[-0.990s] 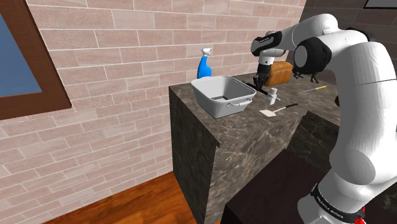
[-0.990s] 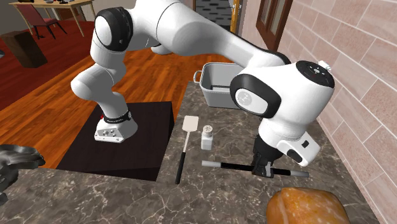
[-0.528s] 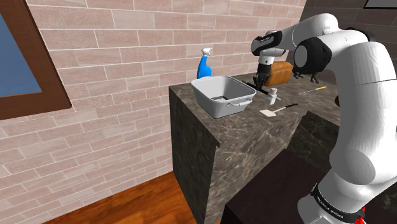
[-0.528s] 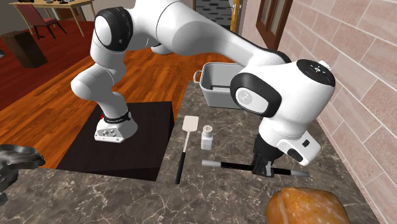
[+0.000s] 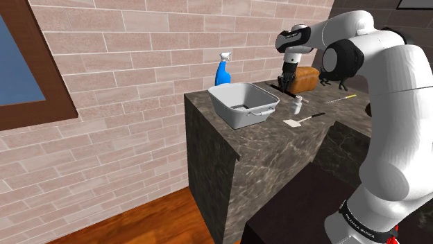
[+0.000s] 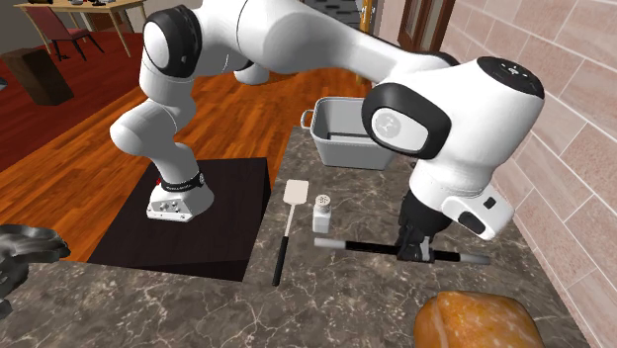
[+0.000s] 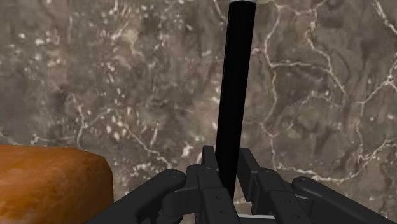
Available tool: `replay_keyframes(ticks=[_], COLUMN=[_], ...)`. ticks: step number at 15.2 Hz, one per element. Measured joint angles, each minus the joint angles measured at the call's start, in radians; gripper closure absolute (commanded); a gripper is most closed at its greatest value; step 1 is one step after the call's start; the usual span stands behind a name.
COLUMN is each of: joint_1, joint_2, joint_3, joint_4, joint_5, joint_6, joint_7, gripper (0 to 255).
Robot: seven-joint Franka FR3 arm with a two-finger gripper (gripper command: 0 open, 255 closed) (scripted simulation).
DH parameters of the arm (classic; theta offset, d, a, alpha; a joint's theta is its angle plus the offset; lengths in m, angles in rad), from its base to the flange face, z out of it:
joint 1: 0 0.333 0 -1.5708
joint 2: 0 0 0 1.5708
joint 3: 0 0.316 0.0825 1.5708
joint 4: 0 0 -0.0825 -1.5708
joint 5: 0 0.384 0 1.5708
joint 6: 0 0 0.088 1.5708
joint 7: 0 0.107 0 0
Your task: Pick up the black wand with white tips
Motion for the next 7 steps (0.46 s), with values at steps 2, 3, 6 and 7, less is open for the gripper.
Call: replay_keyframes(ticks=[2, 3, 6, 7], joint_1=[-0.003, -0.003, -0.007, -0.007], joint_2=[-0.003, -0.008, -0.01, -0.012], joint_3=[-0.001, -0.002, -0.003, -0.004], joint_4=[0.02, 0.027, 0.063, 0.069], joint_5=[-0.001, -0.003, -0.004, -0.005], joint_6=[-0.023, -0.035, -0.072, -0.08], joint_7=[0.0, 0.002, 0.004, 0.006], gripper=[255, 255, 255, 255])
